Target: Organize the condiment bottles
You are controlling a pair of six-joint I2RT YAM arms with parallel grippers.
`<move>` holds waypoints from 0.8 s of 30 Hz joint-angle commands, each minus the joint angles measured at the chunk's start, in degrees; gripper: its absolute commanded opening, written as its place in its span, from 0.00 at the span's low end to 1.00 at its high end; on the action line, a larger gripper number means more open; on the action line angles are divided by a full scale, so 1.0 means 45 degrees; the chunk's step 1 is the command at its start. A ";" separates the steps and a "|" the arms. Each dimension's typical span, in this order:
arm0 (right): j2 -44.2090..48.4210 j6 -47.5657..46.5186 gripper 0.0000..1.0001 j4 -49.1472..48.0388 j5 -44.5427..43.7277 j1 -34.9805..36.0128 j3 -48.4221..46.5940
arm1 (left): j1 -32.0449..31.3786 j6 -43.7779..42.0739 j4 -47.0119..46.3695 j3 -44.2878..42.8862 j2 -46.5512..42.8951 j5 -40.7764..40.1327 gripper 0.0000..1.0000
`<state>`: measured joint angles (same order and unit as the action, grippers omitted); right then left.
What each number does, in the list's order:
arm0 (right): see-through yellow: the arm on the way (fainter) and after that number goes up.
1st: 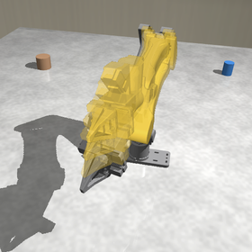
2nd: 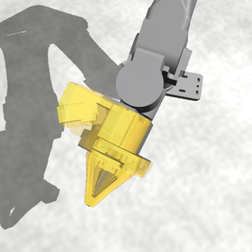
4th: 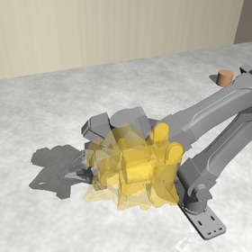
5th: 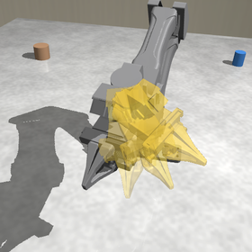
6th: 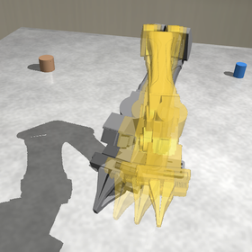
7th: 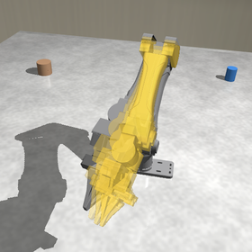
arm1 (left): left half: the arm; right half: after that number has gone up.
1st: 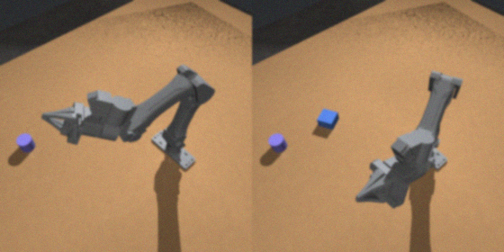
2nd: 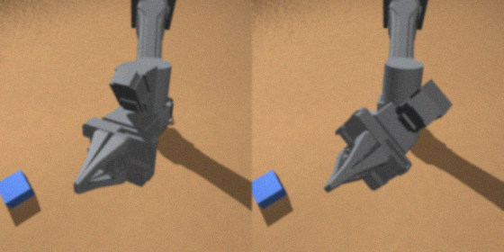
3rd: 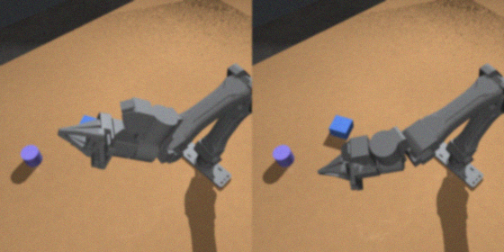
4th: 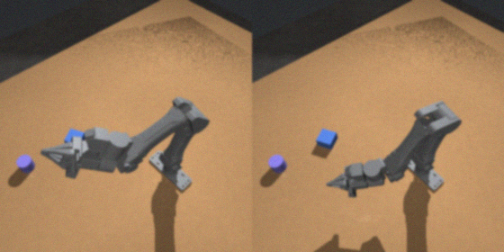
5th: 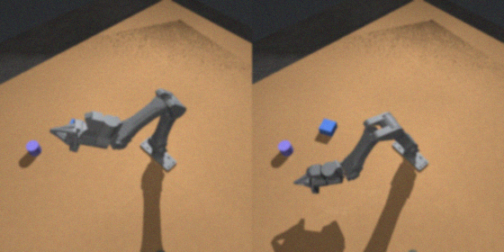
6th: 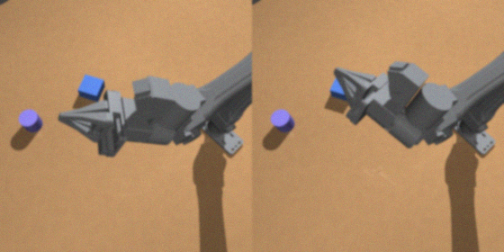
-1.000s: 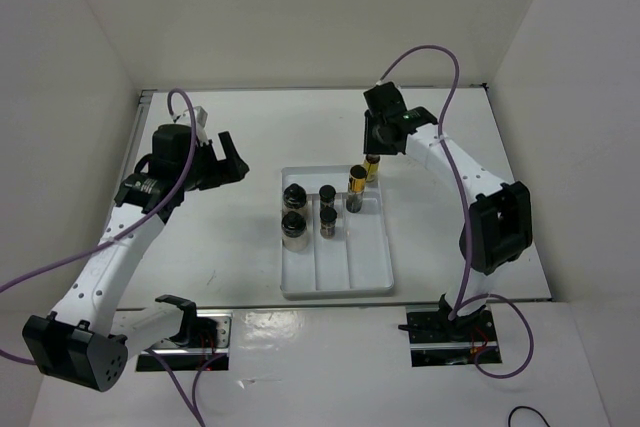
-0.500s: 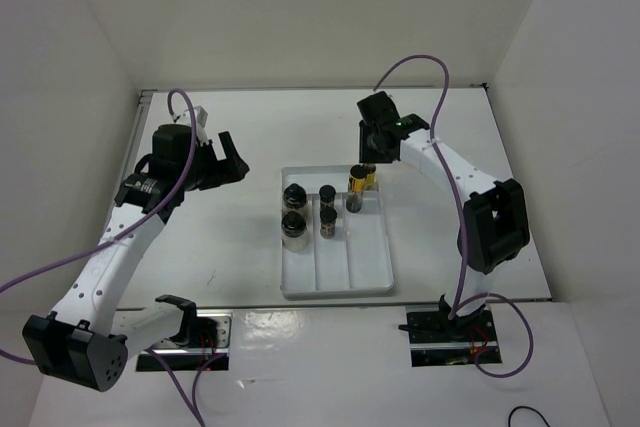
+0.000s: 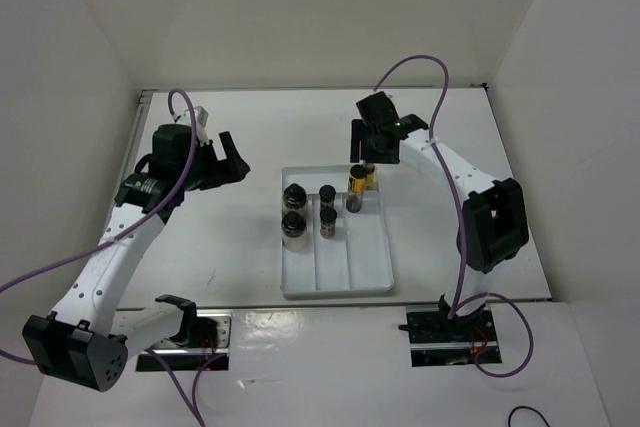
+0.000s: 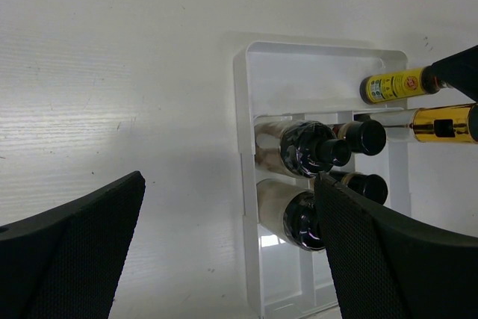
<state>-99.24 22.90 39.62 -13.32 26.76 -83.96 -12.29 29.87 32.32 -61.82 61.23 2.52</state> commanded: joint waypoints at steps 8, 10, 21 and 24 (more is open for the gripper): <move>0.0372 -0.0166 0.98 0.0707 -0.0594 0.0127 -0.2199 | 0.0076 -0.0329 -0.0502 0.0261 -0.0150 0.0201 1.00; 0.0646 -0.0321 0.98 0.0824 -0.0594 0.0127 -0.2960 | 0.0076 -0.0329 -0.0618 0.0262 -0.0150 0.0201 1.00; 0.3692 -0.0828 0.98 -0.1263 -0.1611 -0.0301 -0.2301 | 0.0076 -0.0329 -0.0345 0.0262 -0.0033 -0.0306 1.00; 0.4317 -0.0830 0.98 -0.1382 -0.1610 -0.1121 -0.1325 | 0.0076 -0.0329 -0.0345 0.0262 -0.0033 -0.0307 1.00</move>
<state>-82.11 20.23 37.17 -18.35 24.51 -93.36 -12.29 29.87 31.75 -61.10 61.30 1.78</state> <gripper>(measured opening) 0.975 1.000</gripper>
